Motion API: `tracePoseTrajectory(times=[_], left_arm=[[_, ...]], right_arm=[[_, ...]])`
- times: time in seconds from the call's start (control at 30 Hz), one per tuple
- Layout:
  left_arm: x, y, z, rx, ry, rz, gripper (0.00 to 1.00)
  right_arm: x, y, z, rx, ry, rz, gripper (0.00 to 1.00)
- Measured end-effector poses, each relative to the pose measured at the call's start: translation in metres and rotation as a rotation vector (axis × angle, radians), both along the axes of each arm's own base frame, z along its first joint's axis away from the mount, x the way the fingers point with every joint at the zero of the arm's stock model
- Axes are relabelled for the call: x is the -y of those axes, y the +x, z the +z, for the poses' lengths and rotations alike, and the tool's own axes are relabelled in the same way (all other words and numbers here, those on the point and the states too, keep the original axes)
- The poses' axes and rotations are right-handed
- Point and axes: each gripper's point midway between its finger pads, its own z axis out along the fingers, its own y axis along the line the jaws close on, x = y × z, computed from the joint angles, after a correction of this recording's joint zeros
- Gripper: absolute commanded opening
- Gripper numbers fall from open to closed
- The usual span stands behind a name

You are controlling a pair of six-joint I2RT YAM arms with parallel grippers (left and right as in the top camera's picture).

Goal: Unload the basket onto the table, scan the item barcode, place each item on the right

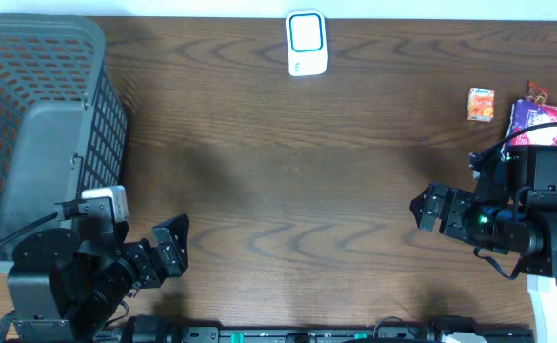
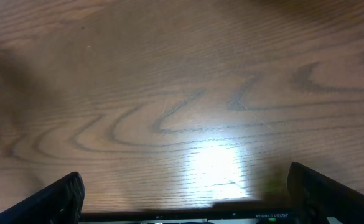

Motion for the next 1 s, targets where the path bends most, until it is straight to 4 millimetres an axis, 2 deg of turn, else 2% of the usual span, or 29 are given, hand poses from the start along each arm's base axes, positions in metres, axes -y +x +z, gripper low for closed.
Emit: tracePoseTrajectory(times=[0.2,0.43,0.57,0.7,0.83,1.0], left_arm=[[0.0,0.0,0.0,0.0,0.0,0.0,0.98],[0.0,0.0,0.0,-0.001,0.0,0.0,0.98],[0.0,0.0,0.0,0.0,0.0,0.0,0.98],[0.0,0.0,0.0,0.0,0.0,0.0,0.98],[0.0,0.0,0.0,0.0,0.0,0.0,0.98],[0.0,0.0,0.0,0.0,0.0,0.0,0.98]], right_arm=[[0.001,0.001,0.0,0.002,-0.006,0.006,0.99],[0.009,0.014,0.0,0.078,-0.071,0.026,0.99],[0.009,0.02,0.002,0.194,-0.104,0.063,0.99],[-0.002,0.024,0.003,0.359,-0.127,0.137,0.99],[-0.016,0.023,-0.005,0.53,-0.135,0.224,0.99],[-0.025,0.019,-0.023,0.656,-0.117,0.269,0.99]])
